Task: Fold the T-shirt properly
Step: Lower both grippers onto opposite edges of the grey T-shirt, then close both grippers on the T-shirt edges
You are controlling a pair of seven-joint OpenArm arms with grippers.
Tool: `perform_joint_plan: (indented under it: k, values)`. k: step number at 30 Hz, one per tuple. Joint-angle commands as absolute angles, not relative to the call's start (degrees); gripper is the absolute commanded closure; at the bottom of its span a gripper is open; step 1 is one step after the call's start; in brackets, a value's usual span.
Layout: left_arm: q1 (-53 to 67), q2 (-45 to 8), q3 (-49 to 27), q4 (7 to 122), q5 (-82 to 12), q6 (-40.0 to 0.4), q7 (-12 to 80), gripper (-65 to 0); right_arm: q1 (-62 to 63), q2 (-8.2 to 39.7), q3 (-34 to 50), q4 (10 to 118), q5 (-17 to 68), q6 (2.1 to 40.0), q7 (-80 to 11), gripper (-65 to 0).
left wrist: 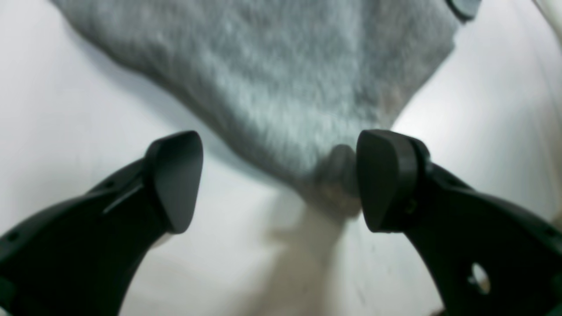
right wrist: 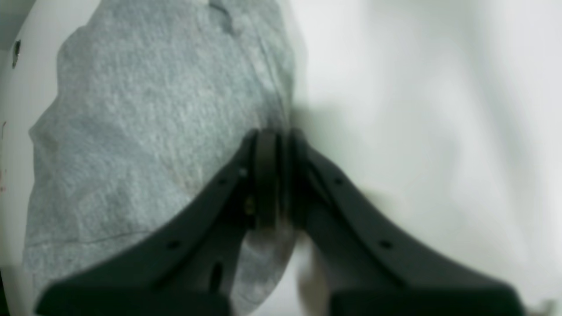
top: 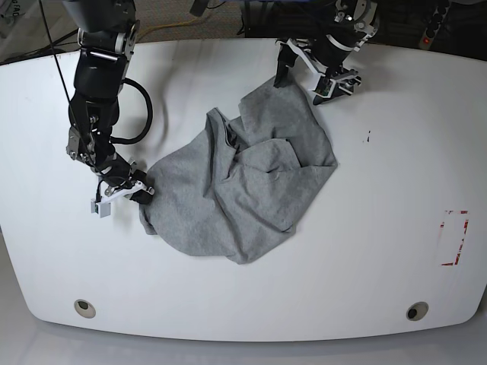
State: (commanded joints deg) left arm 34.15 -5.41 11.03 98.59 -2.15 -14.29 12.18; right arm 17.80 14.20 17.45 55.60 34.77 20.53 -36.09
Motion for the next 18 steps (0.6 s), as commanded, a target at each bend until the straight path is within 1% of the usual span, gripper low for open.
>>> perform_joint_plan:
  k: [4, 5, 8, 9, 10, 11, 15, 18]
  values:
    - [33.2, -5.6, 13.3, 96.7, -2.1, -14.3, 12.3, -50.3, 16.8, 14.3, 17.5, 56.6, 34.9, 20.5, -36.1, -4.6]
    - [32.9, -6.3, 13.8, 96.3, -2.1, -14.3, 12.9, -46.3, 16.7, 14.1, 17.5, 58.0, 34.9, 20.5, -36.1, -4.6]
    - [31.4, -7.1, 15.1, 95.4, -2.2, -14.1, 16.2, -26.0, 15.3, 14.0, 17.5, 61.2, 34.9, 20.5, -36.1, -4.4]
    - [30.9, -7.1, 15.3, 95.2, -2.2, -14.1, 17.3, -17.6, 14.9, 14.0, 17.3, 62.4, 34.9, 20.5, -36.1, -4.4]
    - [30.2, -7.1, 15.3, 94.7, -2.2, -13.9, 18.7, -7.5, 14.6, 14.2, 16.7, 64.0, 34.9, 20.5, -36.1, -4.4]
    - [29.2, -7.1, 15.3, 94.1, -2.2, -13.9, 20.1, 0.0, 14.5, 14.3, 15.8, 65.4, 34.9, 20.5, -36.1, -4.4]
    - [26.1, -7.4, 13.7, 92.9, -2.2, -13.9, 25.3, -0.7, 13.1, 14.4, 14.3, 69.8, 34.9, 20.5, -36.1, -4.3]
    - [25.8, -7.8, 7.8, 95.3, -2.2, -13.9, 25.7, 0.0, 13.0, 16.0, 14.0, 72.7, 35.2, 20.5, -36.1, -4.3]
